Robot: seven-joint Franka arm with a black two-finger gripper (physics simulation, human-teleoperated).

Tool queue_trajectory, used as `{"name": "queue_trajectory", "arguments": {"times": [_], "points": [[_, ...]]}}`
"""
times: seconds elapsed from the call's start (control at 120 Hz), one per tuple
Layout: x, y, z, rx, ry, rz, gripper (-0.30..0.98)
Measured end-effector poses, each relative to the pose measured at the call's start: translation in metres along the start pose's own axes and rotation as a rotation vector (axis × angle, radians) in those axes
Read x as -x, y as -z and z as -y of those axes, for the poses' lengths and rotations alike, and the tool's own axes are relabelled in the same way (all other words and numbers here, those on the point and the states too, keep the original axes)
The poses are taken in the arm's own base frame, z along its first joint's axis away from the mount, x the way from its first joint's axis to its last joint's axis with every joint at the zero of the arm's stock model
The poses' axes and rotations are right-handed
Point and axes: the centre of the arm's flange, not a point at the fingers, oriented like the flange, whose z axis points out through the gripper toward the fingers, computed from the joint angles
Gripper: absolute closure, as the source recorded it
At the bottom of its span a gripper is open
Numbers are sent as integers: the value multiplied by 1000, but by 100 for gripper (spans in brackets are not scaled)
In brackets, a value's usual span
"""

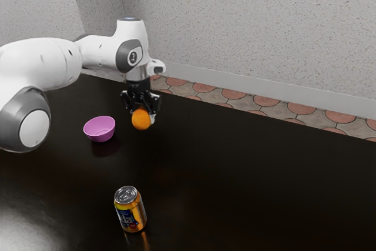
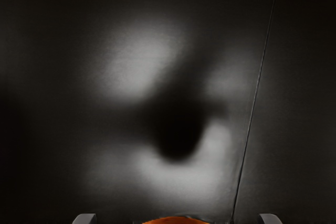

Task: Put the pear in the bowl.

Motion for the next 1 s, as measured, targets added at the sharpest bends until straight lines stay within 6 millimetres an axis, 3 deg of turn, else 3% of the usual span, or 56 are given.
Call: {"name": "queue_trajectory", "arguments": {"times": [0.217,0.45,0.633,0.792,1.0], "points": [[3,16,59,1,20,7,43],[7,10,109,7,17,30,42],[13,5,128,6,-4,47,42],[26,-2,167,5,12,73,41],[26,-9,186,-10,-6,75,42]]}}
